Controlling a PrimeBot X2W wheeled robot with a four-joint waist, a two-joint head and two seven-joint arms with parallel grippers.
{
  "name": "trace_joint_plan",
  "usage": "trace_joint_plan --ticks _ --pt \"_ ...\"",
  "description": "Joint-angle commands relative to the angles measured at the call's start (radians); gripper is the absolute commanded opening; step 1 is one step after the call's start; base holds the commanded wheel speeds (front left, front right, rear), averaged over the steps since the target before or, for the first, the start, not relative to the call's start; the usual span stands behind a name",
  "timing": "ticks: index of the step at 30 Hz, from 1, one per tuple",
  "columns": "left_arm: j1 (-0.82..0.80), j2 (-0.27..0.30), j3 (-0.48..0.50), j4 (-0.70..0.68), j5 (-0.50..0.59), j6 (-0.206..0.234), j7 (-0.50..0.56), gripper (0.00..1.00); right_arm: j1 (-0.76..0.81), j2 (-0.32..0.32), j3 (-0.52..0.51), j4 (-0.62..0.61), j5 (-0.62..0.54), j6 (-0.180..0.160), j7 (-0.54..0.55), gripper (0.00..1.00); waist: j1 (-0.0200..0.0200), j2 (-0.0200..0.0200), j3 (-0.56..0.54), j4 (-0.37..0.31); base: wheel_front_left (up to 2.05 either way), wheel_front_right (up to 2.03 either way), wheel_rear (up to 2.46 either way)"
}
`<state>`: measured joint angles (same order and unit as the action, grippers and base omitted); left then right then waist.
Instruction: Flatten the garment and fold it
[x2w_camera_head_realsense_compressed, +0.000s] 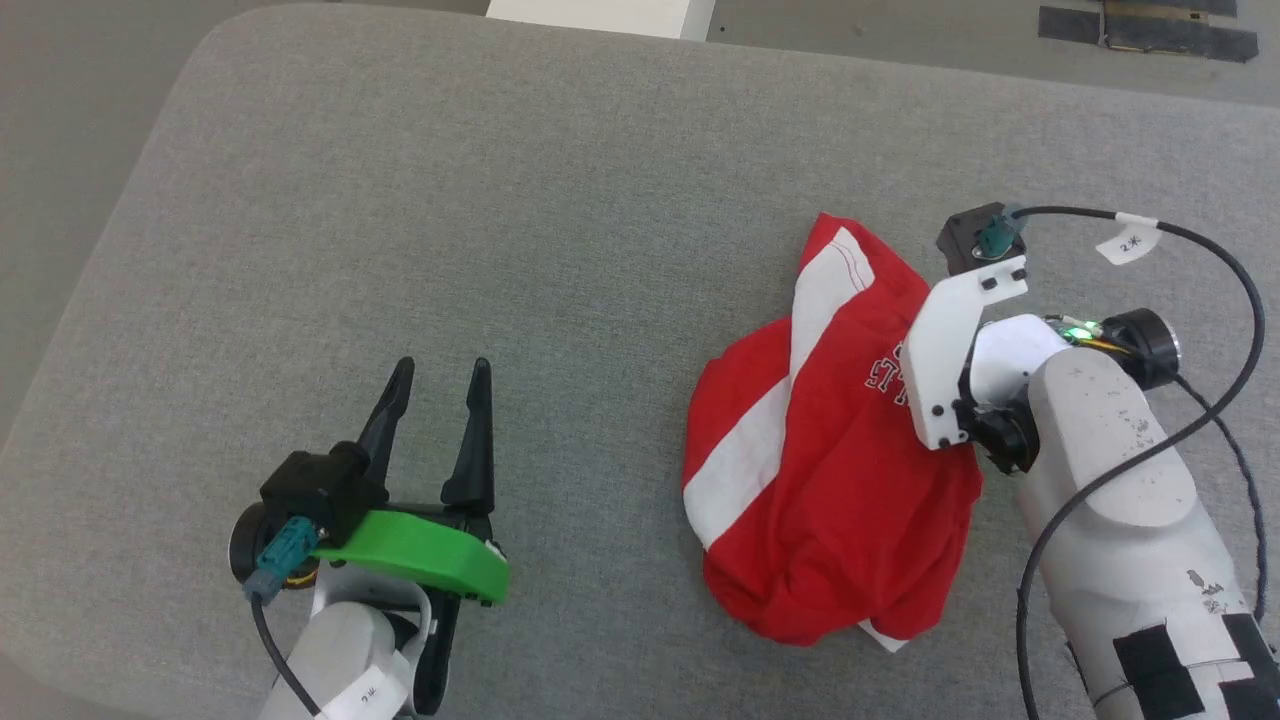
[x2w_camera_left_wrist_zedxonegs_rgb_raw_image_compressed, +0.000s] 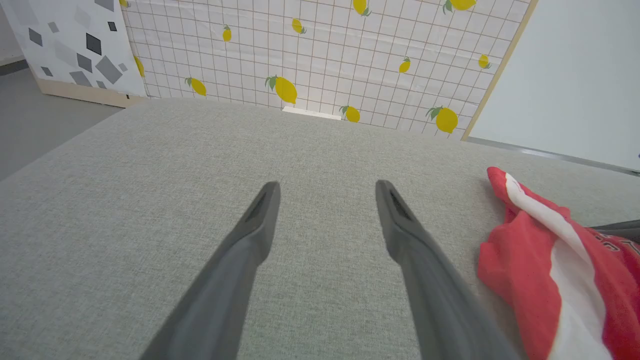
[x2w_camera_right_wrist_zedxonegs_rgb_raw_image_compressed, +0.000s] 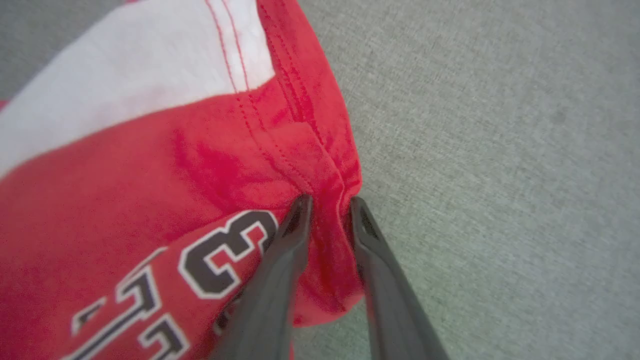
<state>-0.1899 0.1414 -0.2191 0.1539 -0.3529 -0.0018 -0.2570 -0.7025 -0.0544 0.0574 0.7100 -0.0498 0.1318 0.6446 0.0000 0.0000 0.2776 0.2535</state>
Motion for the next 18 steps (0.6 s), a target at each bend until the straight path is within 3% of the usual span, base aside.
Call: trace_joint_plan --ticks 1,9,14,18 --pt "0.001 -0.01 0.007 0.002 0.005 -0.009 -0.005 1.0 0.021 0.004 -0.014 0.017 0.019 -0.001 -0.023 0.0 0.0 0.0 -0.018 -0.018 0.0 0.0 0.0" --pt "0.046 -0.029 0.051 -0.002 0.005 -0.008 -0.005 1.0 0.084 -0.005 -0.211 -0.183 0.12 -0.001 -0.214 0.0 0.0 0.0 -0.122 -0.096 0.0 0.0 0.0" --pt "0.102 -0.033 0.066 0.002 -0.002 -0.001 -0.005 1.0 0.31 -0.008 -0.388 -0.383 0.158 -0.001 -0.2 0.0 0.0 0.0 -0.184 -0.151 0.0 0.0 0.0" --pt "0.135 -0.032 0.072 0.005 -0.014 0.004 -0.001 1.0 0.517 0.002 -0.469 -0.51 0.203 -0.001 -0.152 0.0 0.0 0.0 -0.204 -0.19 0.0 0.0 0.0"
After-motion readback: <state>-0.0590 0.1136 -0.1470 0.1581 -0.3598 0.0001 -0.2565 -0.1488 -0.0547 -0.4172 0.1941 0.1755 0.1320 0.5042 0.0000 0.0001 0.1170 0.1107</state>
